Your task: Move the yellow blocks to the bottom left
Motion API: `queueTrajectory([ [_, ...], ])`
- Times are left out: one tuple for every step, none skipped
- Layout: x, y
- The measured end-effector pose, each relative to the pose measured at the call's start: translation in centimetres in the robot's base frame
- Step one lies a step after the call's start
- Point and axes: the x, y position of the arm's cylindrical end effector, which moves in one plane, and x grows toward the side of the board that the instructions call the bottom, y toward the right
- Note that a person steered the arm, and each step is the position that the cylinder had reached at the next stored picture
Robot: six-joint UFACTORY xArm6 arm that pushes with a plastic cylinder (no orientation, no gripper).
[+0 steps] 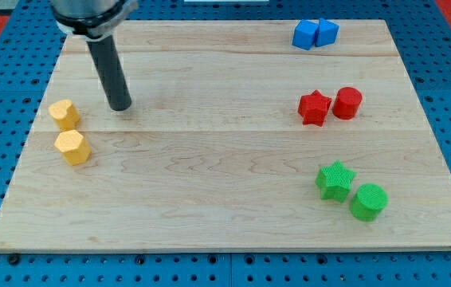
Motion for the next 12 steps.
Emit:
queueTrajectory([
  [0.9, -1.1],
  [0.0, 0.4],
  [-2.4, -1.0],
  [-3.7, -5.8],
  [-3.7, -9.4],
  [-2.8, -10.6],
  [-0.1, -7.2],
  [3.2, -3.4],
  [5.6, -3.6],
  [7.6, -3.6],
  [4.9, -3.2],
  [4.8, -5.5],
])
